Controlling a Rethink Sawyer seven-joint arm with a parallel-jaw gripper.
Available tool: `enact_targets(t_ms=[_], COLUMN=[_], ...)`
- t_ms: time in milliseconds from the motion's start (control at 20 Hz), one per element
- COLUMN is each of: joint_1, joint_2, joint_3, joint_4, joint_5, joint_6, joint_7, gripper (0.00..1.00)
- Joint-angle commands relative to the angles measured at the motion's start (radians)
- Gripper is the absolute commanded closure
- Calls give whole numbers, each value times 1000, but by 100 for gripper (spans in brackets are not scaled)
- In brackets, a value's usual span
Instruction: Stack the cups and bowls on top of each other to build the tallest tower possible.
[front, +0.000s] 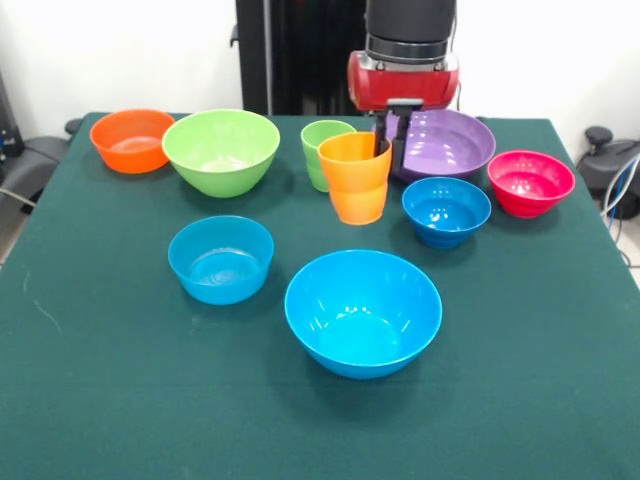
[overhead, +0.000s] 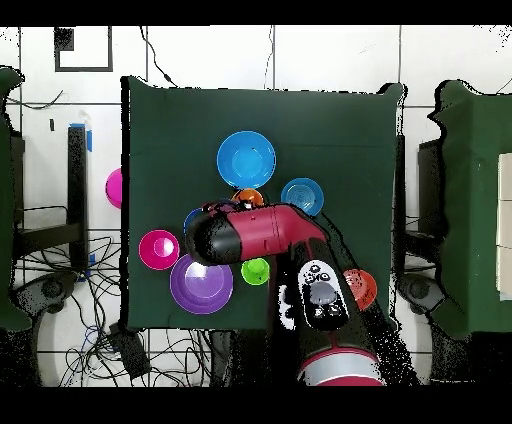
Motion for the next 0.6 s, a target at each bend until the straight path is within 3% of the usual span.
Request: enact_targets(t_ms=[50,250,600], joint_1=[20,27,32], joint_2=[-15,-37,-32], joint_3=[101,108,119], joint_4=[-39,-77,-127], joint_5=[20,43,55], joint_6=[103,181,233], joint_7=[-5,-17,-14], gripper=[100,100,100])
